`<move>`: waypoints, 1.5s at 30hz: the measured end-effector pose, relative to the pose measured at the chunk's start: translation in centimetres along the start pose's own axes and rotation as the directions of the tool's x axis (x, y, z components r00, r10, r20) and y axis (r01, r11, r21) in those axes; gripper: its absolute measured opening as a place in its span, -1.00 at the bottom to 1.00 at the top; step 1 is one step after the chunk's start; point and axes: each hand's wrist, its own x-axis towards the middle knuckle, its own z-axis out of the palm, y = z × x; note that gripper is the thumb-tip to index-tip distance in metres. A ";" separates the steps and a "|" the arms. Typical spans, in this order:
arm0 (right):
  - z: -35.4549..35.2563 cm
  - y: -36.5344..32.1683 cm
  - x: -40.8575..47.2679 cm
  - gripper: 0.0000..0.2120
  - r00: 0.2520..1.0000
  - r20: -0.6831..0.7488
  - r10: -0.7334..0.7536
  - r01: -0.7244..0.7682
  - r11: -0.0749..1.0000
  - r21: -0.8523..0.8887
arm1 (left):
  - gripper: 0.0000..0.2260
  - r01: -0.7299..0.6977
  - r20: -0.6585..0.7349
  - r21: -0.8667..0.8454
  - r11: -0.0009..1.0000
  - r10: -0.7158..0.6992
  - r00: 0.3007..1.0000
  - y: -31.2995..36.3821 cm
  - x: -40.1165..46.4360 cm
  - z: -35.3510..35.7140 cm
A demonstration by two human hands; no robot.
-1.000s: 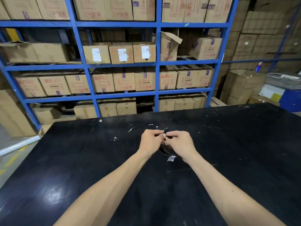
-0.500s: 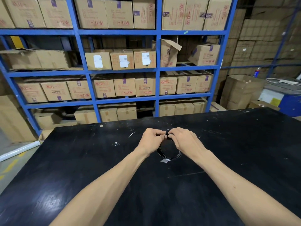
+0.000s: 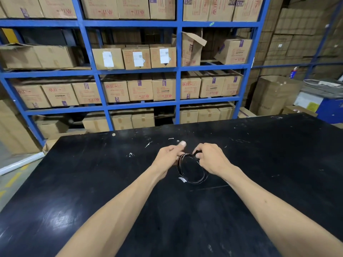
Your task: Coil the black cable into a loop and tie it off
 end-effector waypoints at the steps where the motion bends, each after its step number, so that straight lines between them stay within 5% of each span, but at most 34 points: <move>1: 0.3 0.4 -0.1 -0.79 0.999 -0.034 0.007 -0.007 1.000 0.017 | -0.45 0.129 -0.031 0.014 0.992 -0.129 0.991 -0.3 0.1 -0.3; 4: 1.2 1.7 -0.7 -0.80 0.979 -0.203 0.002 0.038 0.980 0.193 | -0.26 0.596 0.120 -0.022 0.803 -0.590 0.799 -1.9 0.1 -1.0; 6: 1.8 2.3 -1.2 -0.78 0.967 -0.255 -0.007 0.114 0.907 0.406 | -0.38 0.694 0.296 -0.148 0.704 -0.638 0.711 -3.1 -0.1 -0.5; 10: 3.3 4.4 -1.8 -0.79 0.983 -0.020 0.183 -0.116 0.699 0.705 | -0.93 0.458 0.085 -0.310 0.833 -0.456 0.886 -4.6 1.4 1.0; 13: 4.7 6.7 -1.8 -0.89 0.948 0.162 0.274 -0.275 0.453 0.848 | -0.90 0.371 0.005 -0.259 0.892 -0.382 0.924 -6.0 2.7 1.5; 20: 9.4 12.4 -1.0 -0.57 0.769 0.387 0.509 -0.559 0.241 0.793 | -0.91 0.448 -0.013 -0.312 0.838 -0.476 0.880 -11.0 5.5 4.2; 26: 13.5 16.5 1.4 -0.83 0.618 0.371 0.693 -0.735 0.343 0.585 | -0.88 0.585 -0.170 -0.243 0.773 -0.628 0.759 -15.2 8.8 7.2; 40: 22.3 22.4 5.9 -0.79 0.663 0.488 0.567 -0.736 0.611 0.290 | -0.98 0.745 -0.417 -0.005 0.667 -0.679 0.604 -21.7 15.3 8.4; 45: 21.8 22.7 6.5 -0.75 0.668 0.496 0.555 -0.713 0.668 0.213 | -0.97 0.748 -0.393 0.057 0.661 -0.674 0.626 -21.8 15.1 8.2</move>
